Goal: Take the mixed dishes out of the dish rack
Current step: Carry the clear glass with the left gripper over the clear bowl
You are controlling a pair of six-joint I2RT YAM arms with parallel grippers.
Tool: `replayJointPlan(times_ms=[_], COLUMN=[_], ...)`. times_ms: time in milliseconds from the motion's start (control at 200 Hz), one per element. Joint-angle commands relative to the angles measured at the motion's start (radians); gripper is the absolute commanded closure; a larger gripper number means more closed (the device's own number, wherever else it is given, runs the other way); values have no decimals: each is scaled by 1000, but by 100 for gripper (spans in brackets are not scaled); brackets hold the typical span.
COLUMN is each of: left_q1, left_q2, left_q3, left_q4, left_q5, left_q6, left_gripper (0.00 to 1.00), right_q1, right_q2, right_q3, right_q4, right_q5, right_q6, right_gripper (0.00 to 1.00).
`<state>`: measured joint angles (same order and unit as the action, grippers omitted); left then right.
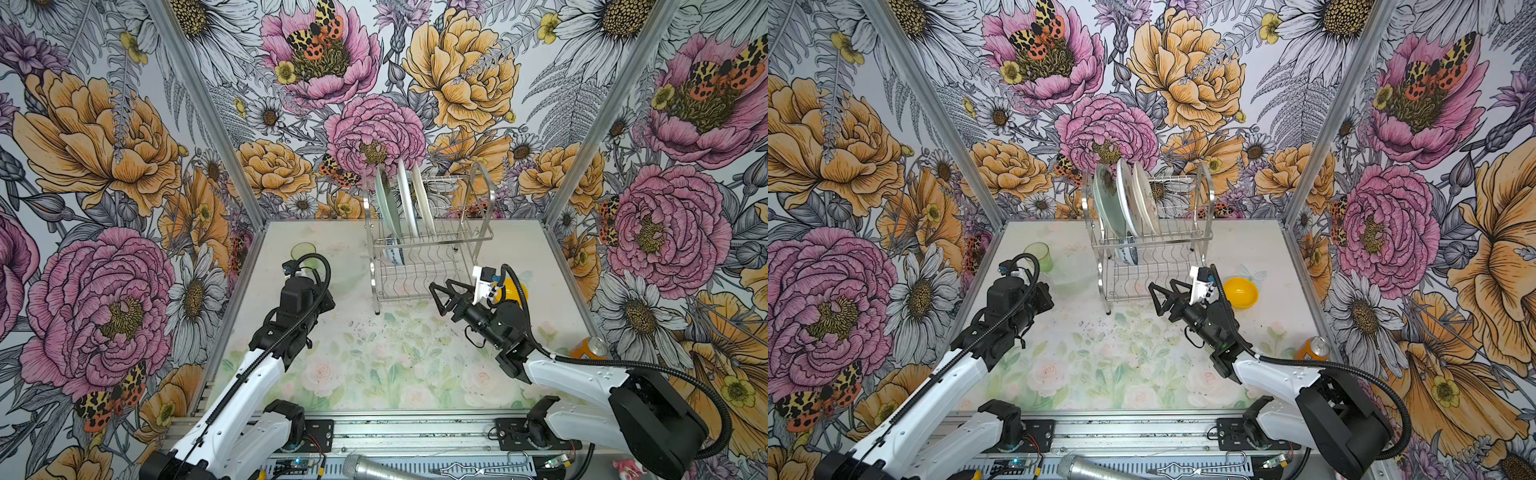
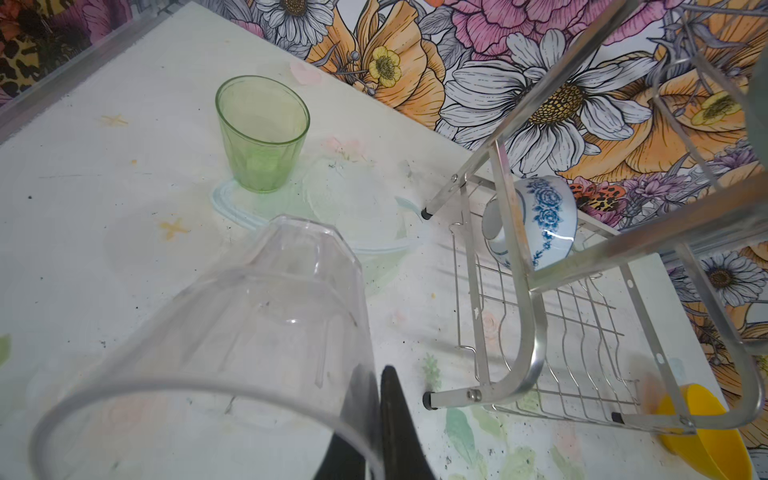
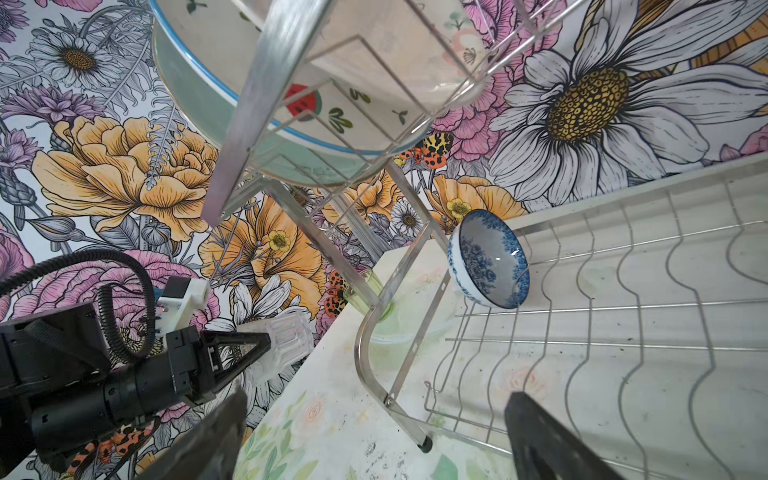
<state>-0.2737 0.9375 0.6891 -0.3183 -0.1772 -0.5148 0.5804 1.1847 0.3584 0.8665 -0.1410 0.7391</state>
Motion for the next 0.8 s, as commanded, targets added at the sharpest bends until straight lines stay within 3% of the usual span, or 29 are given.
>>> replayJointPlan(times_ms=[0,105,210,796], left_q1=[22,42,48,62], left_q2=[75,165,242,655], left_q3=[66,112,170,491], left_q4=[107,134,135,58], left_q5=[60,123,103,185], left_q6=[44,69,103,107], left_gripper=[100,100,100,100], right_q1=[-23,-70,-111,-122], right_q2=[-29,-33,-39,-147], right_q3=[-25,-45,-62,-103], right_q4=[-5,-12,-9,-52], right_q5=[-9,-27,-51,-79], right_q6=[6,85,130,100], right_gripper=[1,0,1,1])
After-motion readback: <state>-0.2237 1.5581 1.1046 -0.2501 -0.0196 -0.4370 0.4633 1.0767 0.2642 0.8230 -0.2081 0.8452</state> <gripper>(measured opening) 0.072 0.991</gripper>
